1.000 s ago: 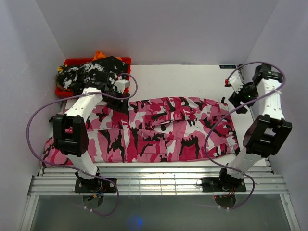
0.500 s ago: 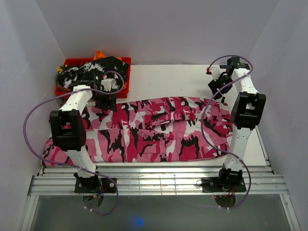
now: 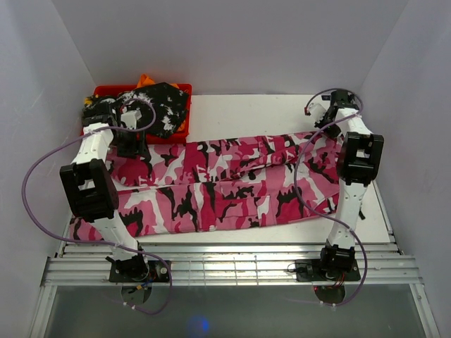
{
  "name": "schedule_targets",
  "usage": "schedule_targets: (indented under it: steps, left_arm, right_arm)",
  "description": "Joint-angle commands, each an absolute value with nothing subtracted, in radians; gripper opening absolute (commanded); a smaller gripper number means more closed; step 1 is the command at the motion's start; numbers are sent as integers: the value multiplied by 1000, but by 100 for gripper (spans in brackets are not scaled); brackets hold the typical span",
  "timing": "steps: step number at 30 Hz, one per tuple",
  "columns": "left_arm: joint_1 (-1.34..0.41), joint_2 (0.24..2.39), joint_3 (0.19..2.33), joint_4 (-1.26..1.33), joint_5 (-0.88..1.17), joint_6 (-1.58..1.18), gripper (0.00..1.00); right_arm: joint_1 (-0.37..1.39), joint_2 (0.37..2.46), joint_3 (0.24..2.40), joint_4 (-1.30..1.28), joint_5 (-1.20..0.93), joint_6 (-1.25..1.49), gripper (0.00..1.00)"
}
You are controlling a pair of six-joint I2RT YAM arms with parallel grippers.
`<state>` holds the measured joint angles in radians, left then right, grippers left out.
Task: Fold and stack the trousers
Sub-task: Flatten the trousers out
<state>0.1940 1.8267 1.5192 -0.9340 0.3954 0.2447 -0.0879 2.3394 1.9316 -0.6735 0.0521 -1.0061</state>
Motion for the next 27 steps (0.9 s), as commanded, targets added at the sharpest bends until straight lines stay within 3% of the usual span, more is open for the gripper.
schedule_targets:
  steps: [1, 3, 5, 7, 9, 18, 25, 27]
  left_arm:
    - [193, 1787, 1500, -931, 399, 270, 71]
    - [195, 1789, 1494, -931, 396, 278, 71]
    - [193, 1792, 1493, -930, 391, 282, 72]
    - [195, 1793, 1488, -927, 384, 291, 72]
    - [198, 1786, 1482, -927, 374, 298, 72]
    - [345, 1741, 1401, -891, 361, 298, 74]
    - [318, 1783, 1453, -813, 332, 268, 74]
    - [289, 1789, 1445, -775, 301, 270, 73]
  right_arm:
    - [-147, 2428, 2069, -532, 175, -1091, 8]
    - [-137, 2430, 2092, -558, 181, -1104, 13]
    - [-130, 2401, 2056, -557, 192, -1088, 48]
    - [-126, 2314, 1992, -566, 160, -1068, 73]
    - [-124, 2220, 1967, -628, 121, -1042, 79]
    - [-124, 1976, 1763, -986, -75, -1065, 78]
    - [-135, 1962, 1493, -1000, -74, -1022, 57]
    - [-138, 1968, 1445, -967, -58, -1020, 47]
